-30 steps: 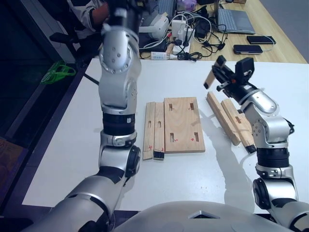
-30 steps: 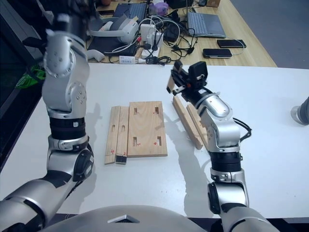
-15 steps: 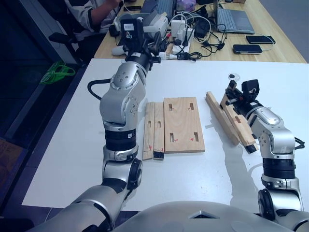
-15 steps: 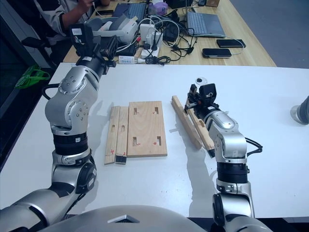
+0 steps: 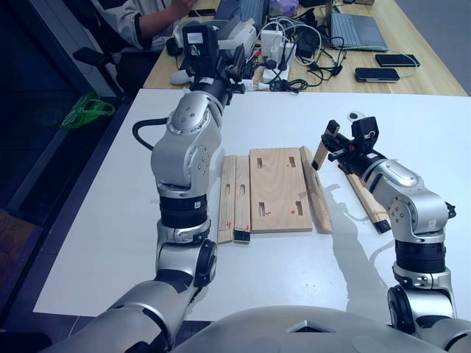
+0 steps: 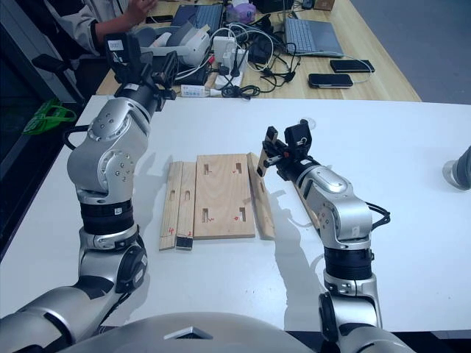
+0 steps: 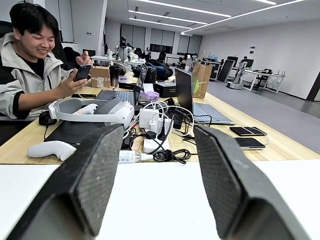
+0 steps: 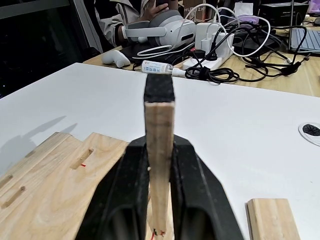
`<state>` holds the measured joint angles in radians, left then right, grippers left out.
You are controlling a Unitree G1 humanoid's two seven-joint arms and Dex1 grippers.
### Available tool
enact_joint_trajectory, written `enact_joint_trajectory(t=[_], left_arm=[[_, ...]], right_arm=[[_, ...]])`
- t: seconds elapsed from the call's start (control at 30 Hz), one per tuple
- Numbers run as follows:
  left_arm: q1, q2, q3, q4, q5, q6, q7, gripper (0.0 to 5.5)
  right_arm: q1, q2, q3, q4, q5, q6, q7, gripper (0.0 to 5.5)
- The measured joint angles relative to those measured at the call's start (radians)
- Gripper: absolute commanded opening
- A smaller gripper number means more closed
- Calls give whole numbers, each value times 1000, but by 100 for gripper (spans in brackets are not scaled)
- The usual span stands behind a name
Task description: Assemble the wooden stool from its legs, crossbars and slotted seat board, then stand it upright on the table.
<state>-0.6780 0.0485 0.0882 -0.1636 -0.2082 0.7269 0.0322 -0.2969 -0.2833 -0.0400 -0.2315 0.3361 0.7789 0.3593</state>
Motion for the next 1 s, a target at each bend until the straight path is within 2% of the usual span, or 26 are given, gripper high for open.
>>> enact_joint_trajectory(t=[0.33, 0.63, 0.8, 1.0], left_arm=[[-6, 4, 5, 9, 2, 0, -4, 257], [-10, 12, 6, 9, 3, 0, -5, 257], [-10, 19, 7, 9, 2, 6, -9, 257], [-12, 26, 9, 9, 2, 7, -15, 257]], right_arm=[[1, 0, -10, 5, 19, 42, -1, 38], [-24, 58, -187, -74, 218, 328, -81, 38], [-13, 64, -152, -105, 206, 396, -135, 38], [-7, -12, -72, -106, 182, 370, -119, 38]])
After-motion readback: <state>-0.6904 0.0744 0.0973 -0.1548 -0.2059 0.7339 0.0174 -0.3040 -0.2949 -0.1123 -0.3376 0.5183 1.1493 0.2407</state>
